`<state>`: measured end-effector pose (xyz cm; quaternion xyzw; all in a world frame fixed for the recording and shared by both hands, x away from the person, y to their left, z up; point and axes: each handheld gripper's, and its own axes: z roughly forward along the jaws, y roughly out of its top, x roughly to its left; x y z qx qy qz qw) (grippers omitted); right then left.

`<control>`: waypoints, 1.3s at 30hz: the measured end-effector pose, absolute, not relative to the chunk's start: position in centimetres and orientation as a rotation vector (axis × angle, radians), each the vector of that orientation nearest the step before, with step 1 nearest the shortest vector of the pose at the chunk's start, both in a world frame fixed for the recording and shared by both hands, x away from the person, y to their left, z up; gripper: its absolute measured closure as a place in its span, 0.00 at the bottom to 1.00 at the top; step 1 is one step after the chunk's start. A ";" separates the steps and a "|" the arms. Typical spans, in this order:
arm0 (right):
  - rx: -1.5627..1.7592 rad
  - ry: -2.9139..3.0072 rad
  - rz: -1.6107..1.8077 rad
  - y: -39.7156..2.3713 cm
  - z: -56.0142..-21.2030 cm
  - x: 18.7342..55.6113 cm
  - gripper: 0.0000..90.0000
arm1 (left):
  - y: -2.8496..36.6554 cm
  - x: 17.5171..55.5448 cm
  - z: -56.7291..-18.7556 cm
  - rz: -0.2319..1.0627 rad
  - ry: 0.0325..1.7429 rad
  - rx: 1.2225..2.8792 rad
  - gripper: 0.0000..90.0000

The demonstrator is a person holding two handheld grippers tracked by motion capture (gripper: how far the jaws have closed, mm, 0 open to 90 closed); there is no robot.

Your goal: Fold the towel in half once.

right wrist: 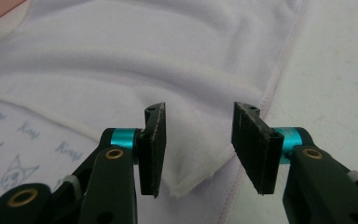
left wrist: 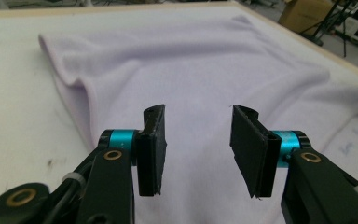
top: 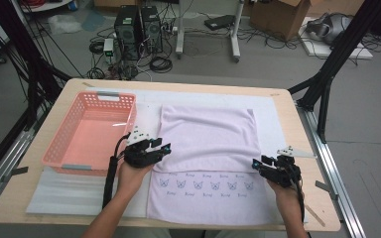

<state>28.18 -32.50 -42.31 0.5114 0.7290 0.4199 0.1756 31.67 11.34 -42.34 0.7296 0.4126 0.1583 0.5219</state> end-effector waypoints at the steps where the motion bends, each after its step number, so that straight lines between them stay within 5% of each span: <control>1: 1.440 2.063 1.180 -32.4 -42.3 27.8 0.60 | 11.6 31.4 -42.6 0.376 0.999 1.753 0.62; 14: 1.429 2.071 1.121 -32.2 -42.7 26.5 0.60 | 13.5 29.4 -44.5 0.375 1.059 1.878 0.65; 21: 1.426 2.113 1.053 -31.6 -43.1 26.6 0.60 | 13.9 28.9 -45.1 0.315 1.070 1.882 0.76; 26: 1.438 2.163 1.034 -31.4 -43.5 26.7 0.81 | 13.2 28.7 -45.1 0.312 1.011 1.933 0.95; 29: 1.446 2.166 1.023 -31.5 -43.6 26.7 0.91 | 13.1 28.6 -45.0 0.311 0.999 1.941 0.97; 39: 1.457 2.147 1.070 -32.2 -43.1 25.9 0.94 | 14.1 27.7 -43.8 0.236 0.990 1.815 0.98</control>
